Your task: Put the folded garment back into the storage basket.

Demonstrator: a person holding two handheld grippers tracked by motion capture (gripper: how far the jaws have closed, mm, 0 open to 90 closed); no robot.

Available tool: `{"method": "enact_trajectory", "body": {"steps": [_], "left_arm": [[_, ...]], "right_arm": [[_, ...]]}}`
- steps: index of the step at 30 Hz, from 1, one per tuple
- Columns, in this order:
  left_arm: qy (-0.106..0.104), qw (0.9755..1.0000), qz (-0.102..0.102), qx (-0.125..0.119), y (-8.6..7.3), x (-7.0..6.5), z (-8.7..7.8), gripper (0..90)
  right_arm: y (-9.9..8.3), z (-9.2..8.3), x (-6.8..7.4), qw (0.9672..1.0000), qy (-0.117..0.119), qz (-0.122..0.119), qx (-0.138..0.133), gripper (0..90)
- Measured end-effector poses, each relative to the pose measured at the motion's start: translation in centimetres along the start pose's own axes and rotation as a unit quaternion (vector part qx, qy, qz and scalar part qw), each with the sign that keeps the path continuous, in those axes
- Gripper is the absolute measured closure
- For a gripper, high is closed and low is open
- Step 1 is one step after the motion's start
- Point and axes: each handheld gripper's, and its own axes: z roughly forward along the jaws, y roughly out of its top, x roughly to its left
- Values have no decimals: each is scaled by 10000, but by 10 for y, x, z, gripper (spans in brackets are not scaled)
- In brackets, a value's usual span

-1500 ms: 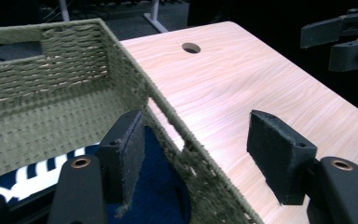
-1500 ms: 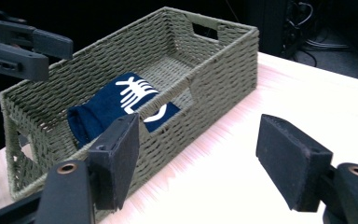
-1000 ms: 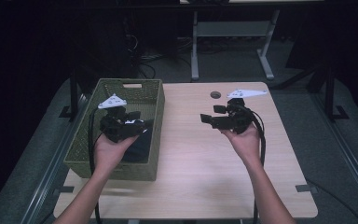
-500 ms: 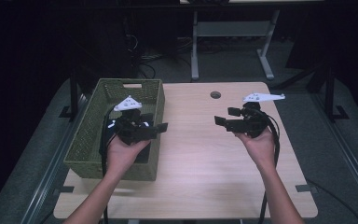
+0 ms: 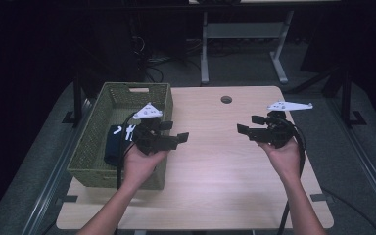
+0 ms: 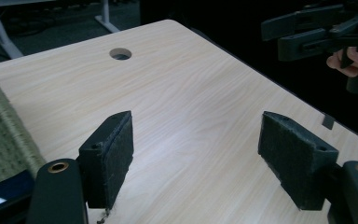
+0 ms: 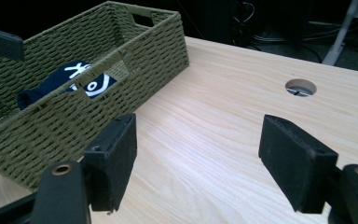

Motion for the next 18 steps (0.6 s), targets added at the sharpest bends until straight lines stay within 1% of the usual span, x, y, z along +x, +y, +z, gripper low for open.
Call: {"method": "enact_trajectory", "body": {"steps": [3,9,10,11,13,15,17,18], "left_arm": [[-43,10000,28,4,0,-3,2,264],[-145,9999,50,-9,-1,-11,7,265],[-192,9998,43,13,-2,-14,10,265],[-192,9998,43,13,-2,-14,10,265],[-286,9996,16,27,-5,-18,15,265],[-321,9995,40,69,-7,-23,20,265],[-346,9993,58,96,-7,-24,21,265],[-372,9993,54,88,-9,-28,23,264]], "right_arm": [[-4,-2,-4,10000,-70,1,43,270],[-9,-6,-9,9999,-163,35,46,270],[-12,-7,-12,9997,-231,19,73,269],[-12,-7,-12,9997,-231,19,73,269],[-17,-10,-16,9995,-303,54,94,268],[-21,-12,-20,9992,-357,100,120,266],[-24,-14,-22,9990,-403,126,127,266],[-26,-15,-24,9989,-434,117,124,266]]}}
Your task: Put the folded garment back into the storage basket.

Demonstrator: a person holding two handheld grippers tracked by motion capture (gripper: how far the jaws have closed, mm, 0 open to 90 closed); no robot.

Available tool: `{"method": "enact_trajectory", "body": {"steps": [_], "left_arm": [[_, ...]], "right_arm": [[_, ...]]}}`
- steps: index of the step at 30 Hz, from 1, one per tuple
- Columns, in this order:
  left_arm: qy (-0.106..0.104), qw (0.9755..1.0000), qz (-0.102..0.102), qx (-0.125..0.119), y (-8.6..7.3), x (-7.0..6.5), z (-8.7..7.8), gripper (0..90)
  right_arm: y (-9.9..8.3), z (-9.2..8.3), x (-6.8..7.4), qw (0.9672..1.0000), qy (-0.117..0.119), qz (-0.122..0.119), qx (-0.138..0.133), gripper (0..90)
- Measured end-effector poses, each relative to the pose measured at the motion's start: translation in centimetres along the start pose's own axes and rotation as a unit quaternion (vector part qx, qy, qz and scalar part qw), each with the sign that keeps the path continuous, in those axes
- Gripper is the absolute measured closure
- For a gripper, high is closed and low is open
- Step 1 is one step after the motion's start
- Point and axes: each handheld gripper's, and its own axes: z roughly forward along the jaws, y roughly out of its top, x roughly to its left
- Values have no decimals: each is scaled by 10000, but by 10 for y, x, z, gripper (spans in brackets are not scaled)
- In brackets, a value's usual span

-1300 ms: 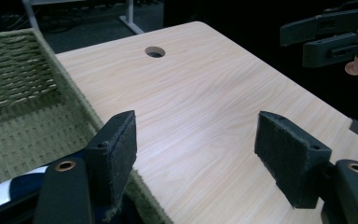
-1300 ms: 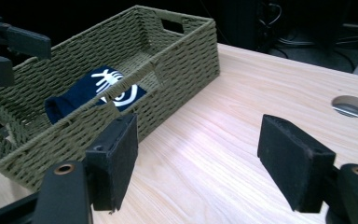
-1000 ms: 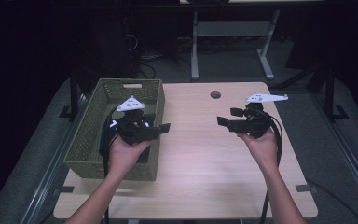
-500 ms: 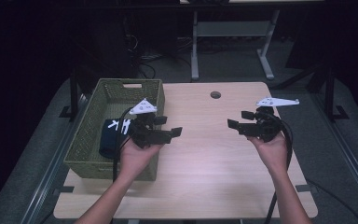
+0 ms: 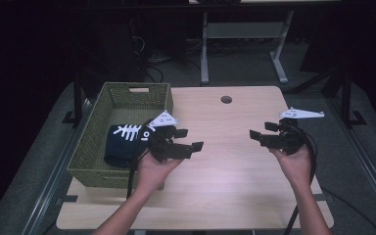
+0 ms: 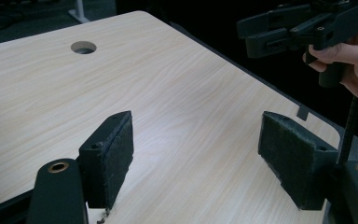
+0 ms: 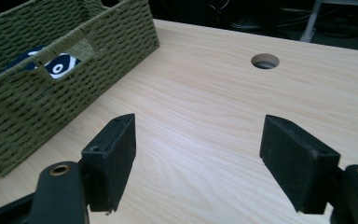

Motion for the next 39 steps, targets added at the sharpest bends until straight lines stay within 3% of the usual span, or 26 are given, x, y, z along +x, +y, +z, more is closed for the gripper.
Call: {"method": "enact_trajectory", "body": {"steps": [5,25,39], "left_arm": [[-31,9999,119,21,-3,-7,5,263],[-223,9995,222,104,-23,-27,23,262],[-218,9987,430,187,-43,-42,38,262]], "right_arm": [[-9,-4,-6,9999,-78,70,33,266],[-43,-13,-24,9988,-362,267,202,265],[-70,-25,-35,9979,-502,309,257,264]]}}
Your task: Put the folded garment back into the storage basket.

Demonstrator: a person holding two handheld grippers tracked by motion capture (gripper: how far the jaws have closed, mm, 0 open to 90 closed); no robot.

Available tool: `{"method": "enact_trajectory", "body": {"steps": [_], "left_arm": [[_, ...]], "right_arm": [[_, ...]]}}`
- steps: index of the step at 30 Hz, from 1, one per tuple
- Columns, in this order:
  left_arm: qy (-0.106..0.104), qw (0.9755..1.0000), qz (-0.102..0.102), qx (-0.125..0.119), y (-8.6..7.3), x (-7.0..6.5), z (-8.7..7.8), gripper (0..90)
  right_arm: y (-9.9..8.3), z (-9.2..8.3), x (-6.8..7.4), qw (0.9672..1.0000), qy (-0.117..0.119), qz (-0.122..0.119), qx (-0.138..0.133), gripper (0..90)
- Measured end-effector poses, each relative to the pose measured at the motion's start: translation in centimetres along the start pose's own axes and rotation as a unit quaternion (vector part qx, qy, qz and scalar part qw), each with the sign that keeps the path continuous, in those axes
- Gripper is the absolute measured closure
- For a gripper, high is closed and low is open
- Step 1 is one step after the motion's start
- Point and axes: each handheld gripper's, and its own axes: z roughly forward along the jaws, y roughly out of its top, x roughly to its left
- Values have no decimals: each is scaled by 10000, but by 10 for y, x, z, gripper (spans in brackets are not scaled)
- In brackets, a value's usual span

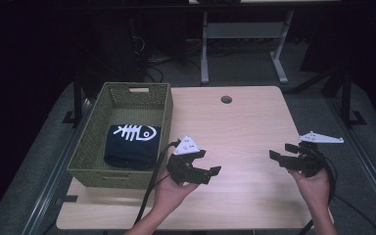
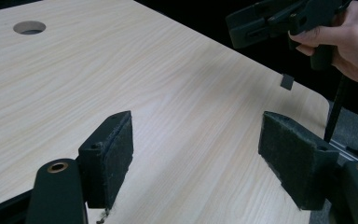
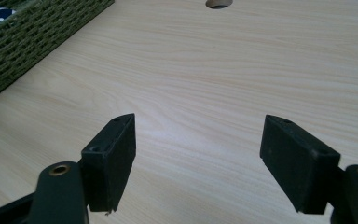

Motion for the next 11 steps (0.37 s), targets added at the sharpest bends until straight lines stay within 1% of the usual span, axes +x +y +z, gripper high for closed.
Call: {"method": "enact_trajectory", "body": {"steps": [2,4,6,7,8,10,11], "left_arm": [[-1,10000,0,-17,-2,-1,1,262],[-30,10000,-23,-93,-8,-4,2,262],[-38,9999,13,-120,-11,-6,2,262],[-50,9998,81,-173,-17,-10,1,262],[-19,9997,150,-200,-22,-14,0,262],[-38,9995,219,-246,-29,-17,-2,262],[-38,9995,219,-246,-29,-17,-2,263]], "right_arm": [[-3,-3,0,10000,-17,17,19,265],[-6,-5,0,10000,-25,-43,-14,265],[-11,-9,2,10000,-15,-61,-77,262],[-14,-11,4,9998,-5,-118,-140,259],[-17,-13,6,9997,21,-148,-181,255],[-26,-18,13,9992,29,-282,-277,251],[-31,-21,17,9989,34,-341,-328,251]]}}
